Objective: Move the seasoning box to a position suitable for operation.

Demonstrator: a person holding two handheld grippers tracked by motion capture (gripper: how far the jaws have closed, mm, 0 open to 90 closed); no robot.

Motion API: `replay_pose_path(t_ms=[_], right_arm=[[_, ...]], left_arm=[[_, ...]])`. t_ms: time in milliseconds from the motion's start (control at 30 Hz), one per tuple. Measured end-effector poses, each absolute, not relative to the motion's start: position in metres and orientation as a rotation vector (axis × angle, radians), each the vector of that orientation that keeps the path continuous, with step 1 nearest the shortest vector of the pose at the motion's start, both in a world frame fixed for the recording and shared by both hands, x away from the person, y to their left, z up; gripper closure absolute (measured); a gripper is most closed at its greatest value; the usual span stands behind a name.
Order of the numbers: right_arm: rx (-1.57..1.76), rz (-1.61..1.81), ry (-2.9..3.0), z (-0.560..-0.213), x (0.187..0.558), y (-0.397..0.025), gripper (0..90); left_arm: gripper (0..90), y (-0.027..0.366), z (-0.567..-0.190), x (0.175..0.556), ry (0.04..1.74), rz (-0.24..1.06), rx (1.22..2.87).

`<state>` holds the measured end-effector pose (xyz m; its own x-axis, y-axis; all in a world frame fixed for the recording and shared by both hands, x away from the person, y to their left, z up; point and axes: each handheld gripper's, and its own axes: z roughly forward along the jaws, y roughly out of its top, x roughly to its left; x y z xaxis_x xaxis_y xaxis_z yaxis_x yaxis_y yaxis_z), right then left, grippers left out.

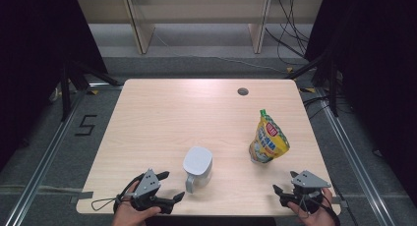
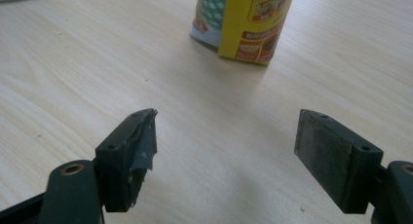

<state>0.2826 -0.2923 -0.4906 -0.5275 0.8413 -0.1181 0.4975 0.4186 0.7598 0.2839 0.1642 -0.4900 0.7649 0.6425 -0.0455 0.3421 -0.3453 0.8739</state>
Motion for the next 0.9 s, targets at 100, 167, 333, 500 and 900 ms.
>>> replay_pose_path(t_ms=[100,167,333,500,900], right_arm=[[1.126,0.935,2.190,-0.490,0.283,-0.293,23.9],[1.117,0.929,2.188,-0.490,0.283,-0.292,23.9],[1.157,0.946,2.178,-0.490,0.281,-0.290,23.9],[1.083,0.925,2.193,-0.491,0.283,-0.291,26.8],[1.107,0.934,2.184,-0.491,0.283,-0.291,25.4]], left_arm=[[15.0,0.164,-0.490,0.284,0.741,0.375,1.961],[15.1,0.164,-0.490,0.284,0.738,0.376,1.958],[15.3,0.163,-0.491,0.284,0.750,0.364,1.953],[15.2,0.163,-0.490,0.284,0.775,0.359,1.942],[15.0,0.152,-0.487,0.286,0.771,0.341,1.907]])
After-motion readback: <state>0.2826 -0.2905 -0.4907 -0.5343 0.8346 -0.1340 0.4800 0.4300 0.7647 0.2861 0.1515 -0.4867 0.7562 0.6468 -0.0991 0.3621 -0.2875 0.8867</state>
